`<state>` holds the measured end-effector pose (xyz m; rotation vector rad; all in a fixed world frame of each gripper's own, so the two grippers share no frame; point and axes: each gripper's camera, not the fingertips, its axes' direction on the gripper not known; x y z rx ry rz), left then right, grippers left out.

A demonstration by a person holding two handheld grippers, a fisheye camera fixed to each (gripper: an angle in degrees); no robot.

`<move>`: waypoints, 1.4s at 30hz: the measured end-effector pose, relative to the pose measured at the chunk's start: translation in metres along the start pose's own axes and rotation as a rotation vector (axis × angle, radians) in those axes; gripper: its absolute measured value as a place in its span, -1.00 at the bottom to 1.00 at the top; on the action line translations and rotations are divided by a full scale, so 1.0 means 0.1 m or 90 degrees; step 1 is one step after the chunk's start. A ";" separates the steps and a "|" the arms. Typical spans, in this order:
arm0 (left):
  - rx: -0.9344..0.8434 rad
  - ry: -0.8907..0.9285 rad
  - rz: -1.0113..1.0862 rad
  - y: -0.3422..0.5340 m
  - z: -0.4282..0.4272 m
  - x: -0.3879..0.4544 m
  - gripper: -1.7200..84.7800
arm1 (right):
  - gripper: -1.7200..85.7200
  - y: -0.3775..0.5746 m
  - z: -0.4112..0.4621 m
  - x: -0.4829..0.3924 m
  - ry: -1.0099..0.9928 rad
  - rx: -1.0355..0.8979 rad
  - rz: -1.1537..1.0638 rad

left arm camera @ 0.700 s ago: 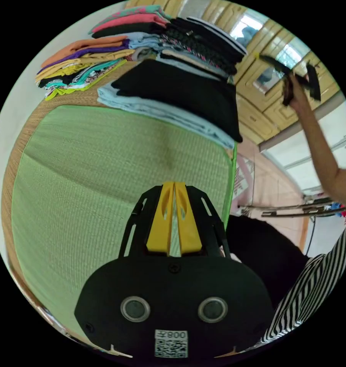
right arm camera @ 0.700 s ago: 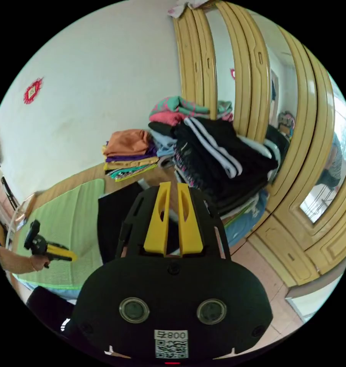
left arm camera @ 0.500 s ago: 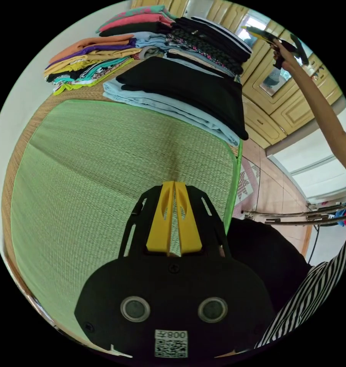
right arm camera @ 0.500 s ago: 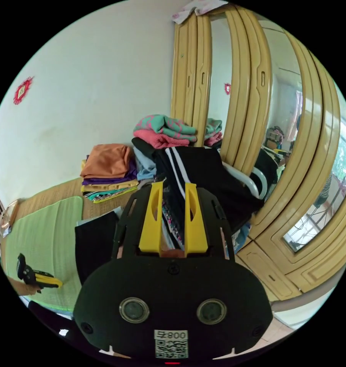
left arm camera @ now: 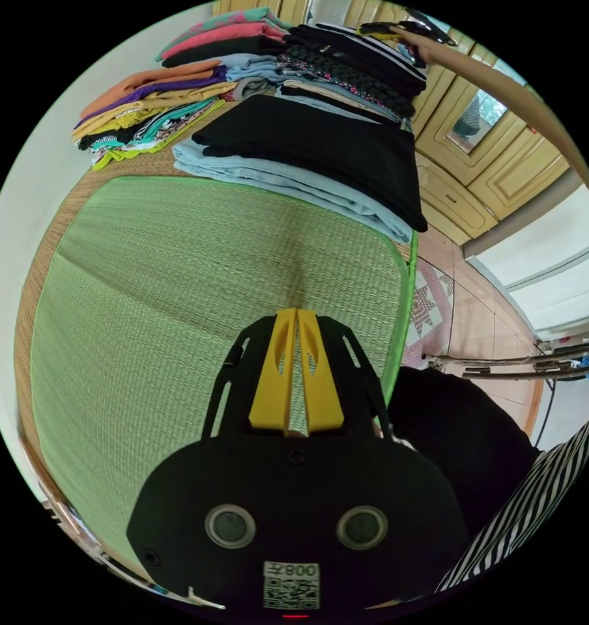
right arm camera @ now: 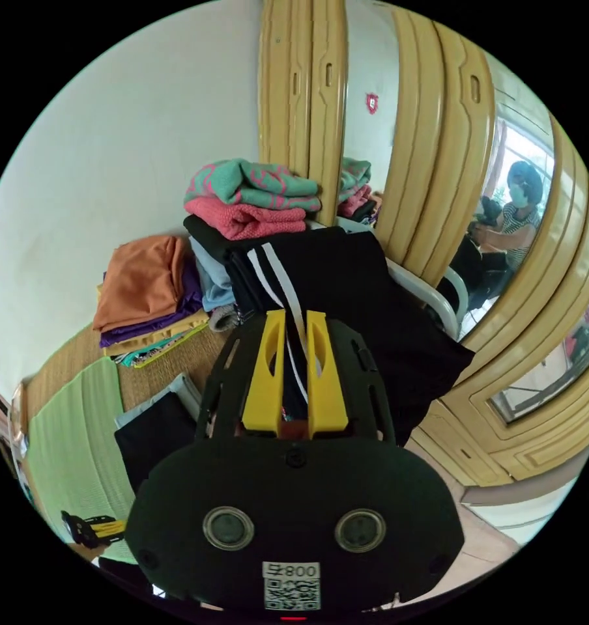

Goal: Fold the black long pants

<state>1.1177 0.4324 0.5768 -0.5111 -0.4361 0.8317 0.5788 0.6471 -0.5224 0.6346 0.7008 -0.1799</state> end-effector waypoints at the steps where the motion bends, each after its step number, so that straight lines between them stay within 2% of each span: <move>1: 0.000 -0.002 0.001 0.06 0.06 0.00 -0.96 | -0.88 -0.06 0.02 0.07 -0.008 -0.001 0.003; 4: 0.006 -0.007 0.004 0.39 0.33 -0.04 -0.96 | -0.91 -0.35 0.05 0.45 -0.061 -0.005 0.030; 8: 0.025 0.025 -0.024 0.92 0.74 -0.20 -0.96 | -0.93 -0.74 -0.17 0.94 -0.200 0.063 0.064; 11: 0.028 0.122 -0.078 1.32 1.03 -0.38 -0.96 | -0.94 -1.06 -0.46 1.14 -0.295 0.113 0.039; 14: 0.078 0.221 -0.120 1.80 1.25 -0.54 -0.96 | -0.94 -1.43 -0.78 1.24 -0.353 0.146 -0.004; 19: 0.172 0.275 -0.149 2.62 1.44 -0.69 -0.96 | -0.94 -2.04 -1.31 1.20 -0.479 0.198 -0.071; 27: 0.356 0.319 -0.184 4.33 1.63 -0.97 -0.95 | -0.94 -3.06 -2.19 0.65 -0.677 0.242 -0.168; 31: 0.437 0.321 -0.198 5.19 1.72 -1.10 -0.93 | -0.95 -3.43 -2.54 0.32 -0.745 0.235 -0.200; 37: 0.557 0.276 -0.223 6.71 1.87 -1.29 -0.79 | -0.95 -3.76 -2.96 -0.45 -0.893 0.169 -0.256; 42: 0.631 0.127 -0.304 8.14 2.13 -1.31 -0.72 | -0.95 -3.81 -3.21 -1.46 -0.999 0.069 -0.303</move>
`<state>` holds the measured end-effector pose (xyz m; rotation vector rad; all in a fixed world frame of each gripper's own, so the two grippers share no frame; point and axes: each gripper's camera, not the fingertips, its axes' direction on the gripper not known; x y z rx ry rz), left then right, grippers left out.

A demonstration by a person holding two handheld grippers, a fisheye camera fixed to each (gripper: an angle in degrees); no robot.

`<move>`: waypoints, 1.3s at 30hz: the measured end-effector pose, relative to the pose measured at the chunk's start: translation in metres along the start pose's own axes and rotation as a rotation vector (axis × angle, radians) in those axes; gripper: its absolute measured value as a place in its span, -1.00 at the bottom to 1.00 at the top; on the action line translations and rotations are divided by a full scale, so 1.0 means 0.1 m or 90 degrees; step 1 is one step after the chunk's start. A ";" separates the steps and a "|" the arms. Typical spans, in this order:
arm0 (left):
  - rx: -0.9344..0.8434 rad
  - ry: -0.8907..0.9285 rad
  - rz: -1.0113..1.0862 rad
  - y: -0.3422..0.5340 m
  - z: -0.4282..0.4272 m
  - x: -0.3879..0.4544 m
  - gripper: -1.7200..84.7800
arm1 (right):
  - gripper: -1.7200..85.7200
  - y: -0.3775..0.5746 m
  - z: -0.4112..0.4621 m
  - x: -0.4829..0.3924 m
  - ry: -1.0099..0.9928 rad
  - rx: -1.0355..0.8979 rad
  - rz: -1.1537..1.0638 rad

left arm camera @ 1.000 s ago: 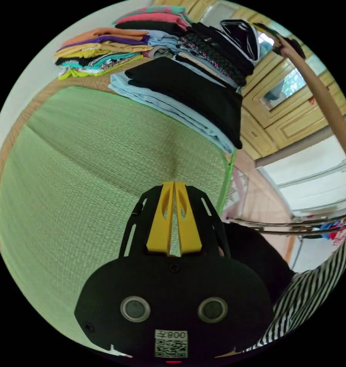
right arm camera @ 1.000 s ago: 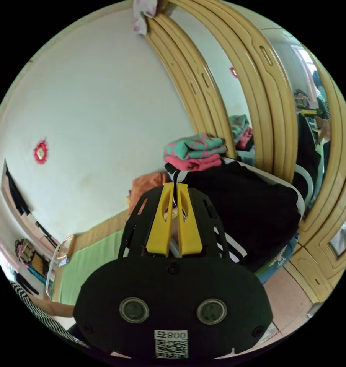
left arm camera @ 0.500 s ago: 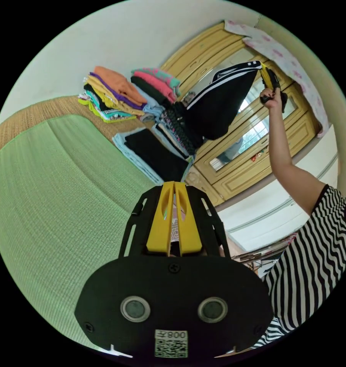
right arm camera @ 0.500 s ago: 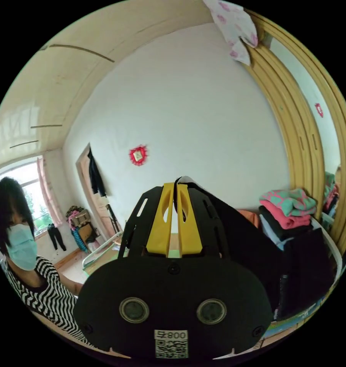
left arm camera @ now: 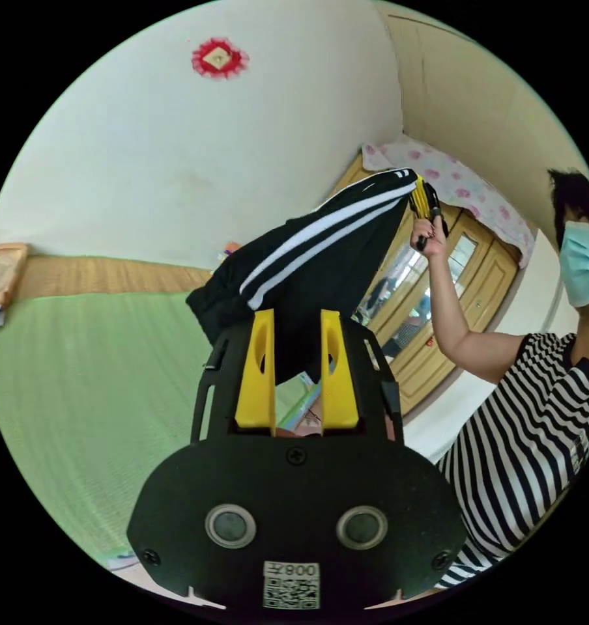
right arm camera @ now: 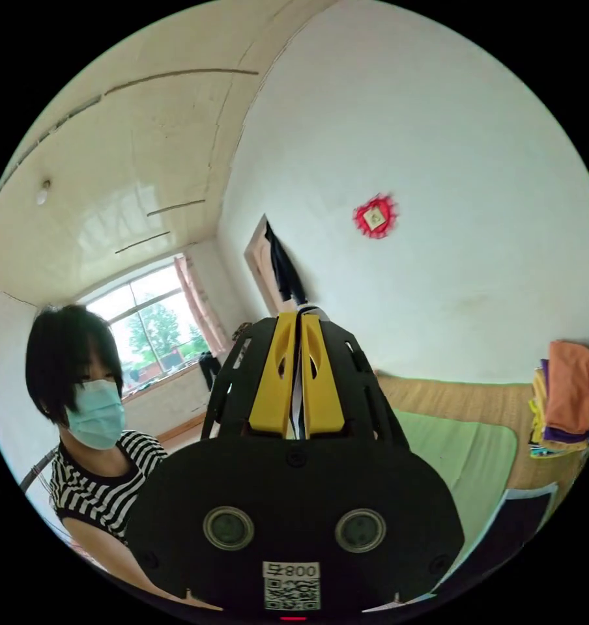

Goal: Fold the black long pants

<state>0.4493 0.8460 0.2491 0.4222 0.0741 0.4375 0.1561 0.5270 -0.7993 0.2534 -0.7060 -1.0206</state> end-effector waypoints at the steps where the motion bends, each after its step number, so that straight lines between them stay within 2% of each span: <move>1: 0.005 -0.012 -0.004 0.11 -0.09 -0.06 -0.71 | -0.95 -0.04 0.12 -0.02 -0.006 -0.011 0.002; 5: 0.015 -0.055 -0.062 0.86 -0.56 -0.57 -0.69 | -0.95 -0.37 1.01 -0.14 -0.059 -0.097 0.025; 9: -0.007 -0.011 -0.132 1.53 -0.73 -1.05 -0.67 | -0.95 -0.69 1.81 -0.36 -0.076 -0.173 0.028; 12: -0.031 -0.003 -0.120 1.87 -0.76 -1.25 -0.65 | -0.95 -0.91 2.26 -0.53 -0.080 -0.211 0.031; 19: -0.049 -0.048 -0.126 2.45 -0.81 -1.79 -0.67 | -0.94 -1.41 2.90 -0.82 -0.092 -0.234 0.060; 24: -0.056 -0.121 -0.160 2.85 -0.97 -2.27 -0.87 | -0.94 -1.81 3.36 -1.10 -0.111 -0.238 0.075; 27: -0.024 -0.133 -0.175 3.06 -1.20 -2.52 -0.93 | -0.94 -2.06 3.61 -1.29 -0.117 -0.232 0.075; 34: 0.051 -0.159 -0.183 3.48 -1.74 -2.97 -0.91 | -0.94 -2.51 4.24 -1.73 -0.140 -0.241 0.069; 39: 0.080 -0.184 -0.156 3.77 -2.00 -3.15 -0.78 | -0.94 -2.76 4.77 -2.07 -0.138 -0.269 0.071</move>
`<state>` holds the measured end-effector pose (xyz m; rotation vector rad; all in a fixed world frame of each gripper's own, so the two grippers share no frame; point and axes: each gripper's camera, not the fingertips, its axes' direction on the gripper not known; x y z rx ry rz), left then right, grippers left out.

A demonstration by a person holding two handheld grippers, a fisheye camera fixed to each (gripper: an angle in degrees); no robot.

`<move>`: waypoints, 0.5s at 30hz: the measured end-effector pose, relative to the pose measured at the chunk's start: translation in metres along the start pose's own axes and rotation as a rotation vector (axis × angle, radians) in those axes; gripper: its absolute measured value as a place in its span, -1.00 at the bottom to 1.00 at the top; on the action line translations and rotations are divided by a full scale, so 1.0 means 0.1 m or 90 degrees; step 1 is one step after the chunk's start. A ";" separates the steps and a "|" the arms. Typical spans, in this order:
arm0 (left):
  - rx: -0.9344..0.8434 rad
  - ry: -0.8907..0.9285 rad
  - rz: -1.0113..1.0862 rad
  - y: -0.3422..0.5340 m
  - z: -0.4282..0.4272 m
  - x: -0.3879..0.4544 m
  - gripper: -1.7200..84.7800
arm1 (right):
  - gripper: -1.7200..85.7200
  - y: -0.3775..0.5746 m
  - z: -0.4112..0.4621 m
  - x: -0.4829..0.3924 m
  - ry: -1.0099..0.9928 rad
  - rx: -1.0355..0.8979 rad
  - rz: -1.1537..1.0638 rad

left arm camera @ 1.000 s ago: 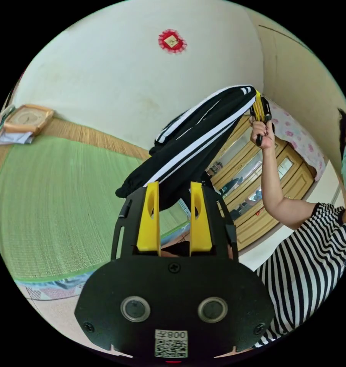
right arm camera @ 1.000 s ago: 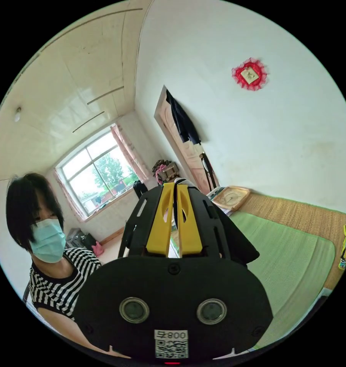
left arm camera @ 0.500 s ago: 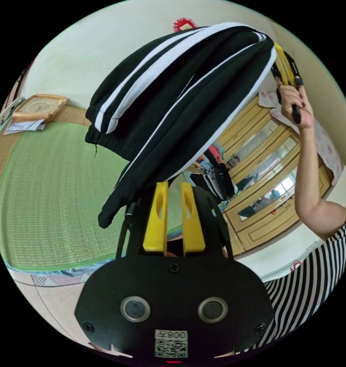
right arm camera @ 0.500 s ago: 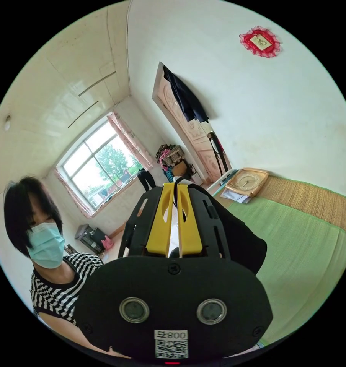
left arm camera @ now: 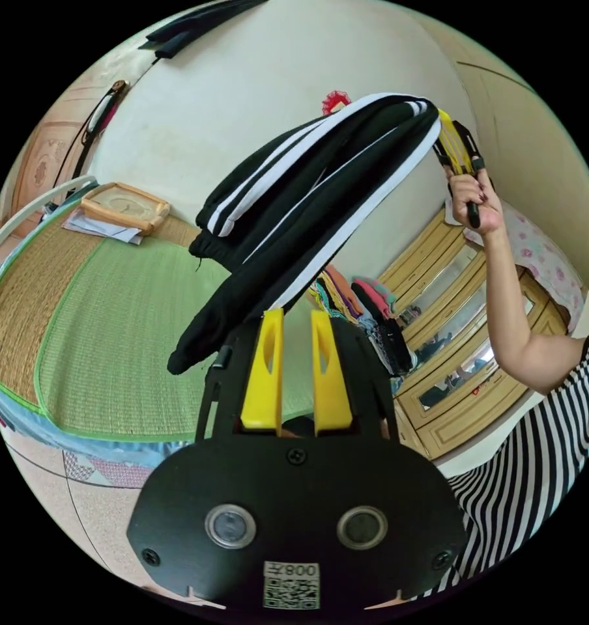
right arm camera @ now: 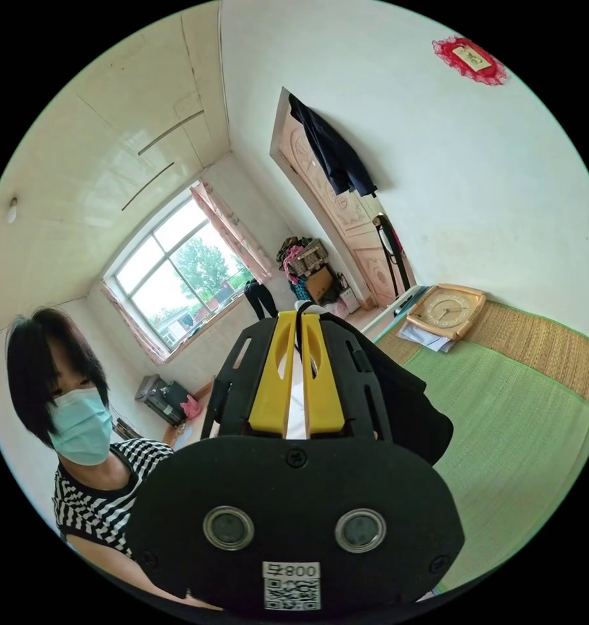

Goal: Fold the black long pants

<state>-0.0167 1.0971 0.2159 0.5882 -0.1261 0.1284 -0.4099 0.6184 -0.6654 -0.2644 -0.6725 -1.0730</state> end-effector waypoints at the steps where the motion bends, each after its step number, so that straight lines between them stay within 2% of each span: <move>1: 0.005 -0.005 0.000 0.02 -0.03 -0.03 -0.77 | -0.94 -0.04 0.04 -0.03 0.003 -0.003 0.001; 5: 0.071 -0.061 0.011 0.10 -0.24 -0.21 -0.73 | -0.94 -0.27 0.30 -0.18 0.007 -0.009 0.016; 8: 0.026 -0.119 0.039 0.05 -0.14 -0.37 -0.71 | -0.94 -0.41 0.49 -0.28 0.005 -0.009 0.026; 10: -0.017 -0.108 0.035 -0.01 0.02 -0.53 -0.73 | -0.94 -0.49 0.63 -0.33 0.007 -0.012 0.034; 12: -0.082 -0.090 0.024 -0.08 0.25 -0.72 -0.84 | -0.94 -0.60 0.80 -0.39 0.013 -0.017 0.042; 15: -0.093 -0.099 0.022 -0.21 0.35 -0.86 -0.91 | -0.94 -0.76 0.95 -0.45 0.047 -0.017 0.049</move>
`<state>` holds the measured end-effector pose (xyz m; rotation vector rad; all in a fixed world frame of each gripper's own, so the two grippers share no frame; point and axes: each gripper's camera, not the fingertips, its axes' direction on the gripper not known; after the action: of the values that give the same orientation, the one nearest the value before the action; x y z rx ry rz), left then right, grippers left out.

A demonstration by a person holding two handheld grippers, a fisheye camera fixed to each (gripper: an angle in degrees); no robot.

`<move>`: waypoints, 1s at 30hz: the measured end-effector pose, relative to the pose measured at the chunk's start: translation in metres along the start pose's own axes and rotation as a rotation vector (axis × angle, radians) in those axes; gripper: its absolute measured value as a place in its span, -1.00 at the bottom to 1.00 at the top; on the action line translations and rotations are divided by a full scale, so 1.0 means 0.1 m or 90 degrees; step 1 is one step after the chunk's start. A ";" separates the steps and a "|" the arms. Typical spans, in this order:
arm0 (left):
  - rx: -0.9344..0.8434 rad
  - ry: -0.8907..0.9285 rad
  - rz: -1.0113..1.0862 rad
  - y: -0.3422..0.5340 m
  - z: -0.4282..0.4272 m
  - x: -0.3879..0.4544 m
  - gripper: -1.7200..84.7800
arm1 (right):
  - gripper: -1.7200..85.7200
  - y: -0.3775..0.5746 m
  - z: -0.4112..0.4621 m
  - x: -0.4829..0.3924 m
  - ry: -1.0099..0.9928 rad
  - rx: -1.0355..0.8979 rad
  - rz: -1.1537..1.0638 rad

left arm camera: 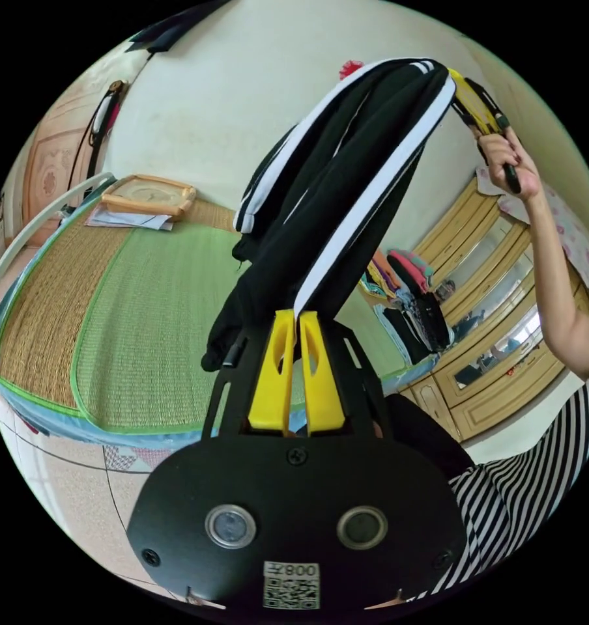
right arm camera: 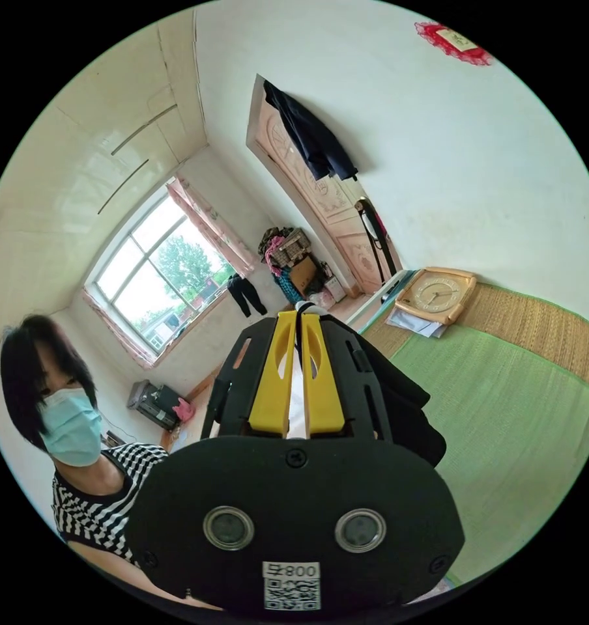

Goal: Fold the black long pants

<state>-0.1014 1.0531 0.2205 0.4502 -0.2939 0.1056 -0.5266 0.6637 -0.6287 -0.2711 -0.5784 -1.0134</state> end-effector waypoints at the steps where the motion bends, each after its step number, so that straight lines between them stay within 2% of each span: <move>1: 0.001 -0.004 0.001 -0.04 0.00 -0.02 -0.91 | -0.94 -0.03 0.01 0.00 0.000 0.005 0.004; 8: 0.076 -0.091 0.085 -0.76 -0.30 -0.19 -0.94 | -0.94 -0.25 -0.27 -0.01 -0.013 0.129 0.039; 13: 0.069 -0.113 0.197 -1.15 -0.35 -0.09 -0.94 | -0.94 0.33 -0.58 0.21 0.050 0.175 0.116; 16: -0.021 -0.094 0.250 -1.23 -0.08 -0.04 -0.94 | -0.94 1.11 -0.59 0.58 0.100 0.173 0.247; 20: -0.250 -0.066 0.234 -1.11 0.76 -0.15 -0.94 | -0.95 2.42 -0.30 1.20 0.211 0.091 0.518; 23: -0.428 -0.064 0.186 -1.07 1.27 -0.30 -0.93 | -0.95 3.11 -0.20 1.33 0.232 0.123 0.666; 26: -0.446 -0.046 0.157 -1.23 1.34 -0.36 -0.91 | -0.94 3.15 -0.16 1.19 0.234 0.185 0.644; 30: -0.407 -0.007 0.110 -1.63 1.28 -0.48 -0.87 | -0.89 2.48 0.23 1.15 0.302 0.090 0.523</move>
<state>-0.1530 0.8489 0.2490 -0.2098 -0.3577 0.1707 -0.2758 0.7190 -0.5315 -0.1123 -0.0706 -0.2146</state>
